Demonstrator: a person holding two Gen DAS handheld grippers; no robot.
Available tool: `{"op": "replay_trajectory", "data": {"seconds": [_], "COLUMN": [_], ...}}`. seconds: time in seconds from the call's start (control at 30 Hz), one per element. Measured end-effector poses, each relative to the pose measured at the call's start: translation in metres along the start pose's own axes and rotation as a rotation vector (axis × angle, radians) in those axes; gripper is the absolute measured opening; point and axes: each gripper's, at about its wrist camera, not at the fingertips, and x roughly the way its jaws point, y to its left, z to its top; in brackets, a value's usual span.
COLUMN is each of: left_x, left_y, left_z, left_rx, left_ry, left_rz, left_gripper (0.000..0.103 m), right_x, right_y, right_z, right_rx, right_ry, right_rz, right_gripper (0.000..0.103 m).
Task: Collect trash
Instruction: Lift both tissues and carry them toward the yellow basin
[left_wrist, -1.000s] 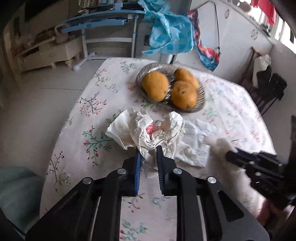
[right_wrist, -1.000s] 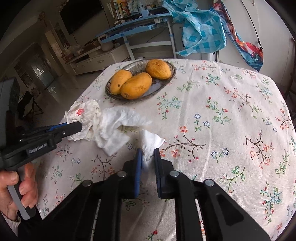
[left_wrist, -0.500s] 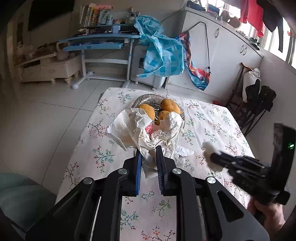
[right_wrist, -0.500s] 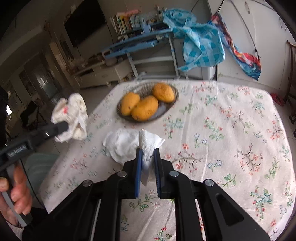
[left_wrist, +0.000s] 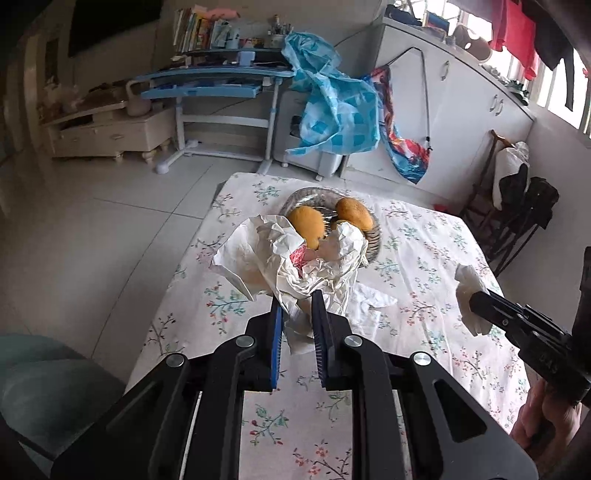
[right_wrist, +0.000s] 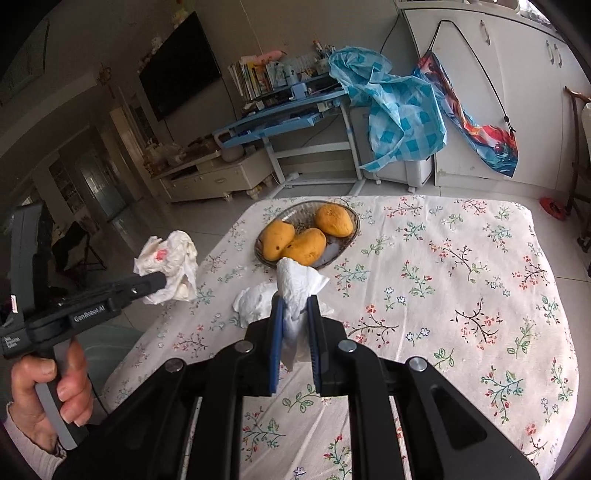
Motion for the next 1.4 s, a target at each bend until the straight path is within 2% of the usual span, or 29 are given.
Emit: {"op": "replay_trajectory", "data": {"seconds": [0.33, 1.4], "left_x": [-0.003, -0.009], "left_y": [-0.011, -0.015], "left_z": [-0.002, -0.01], "left_rx": [0.031, 0.072], "left_ry": [-0.008, -0.009], "left_rz": [-0.024, -0.02], "left_gripper": [0.015, 0.015], "right_x": [-0.001, -0.013], "right_y": [0.01, 0.026], "right_z": [0.0, -0.001], "right_rx": [-0.014, -0.035], "right_ry": [-0.014, -0.028], "right_rz": [0.028, 0.056], "right_gripper": [0.014, 0.015]}}
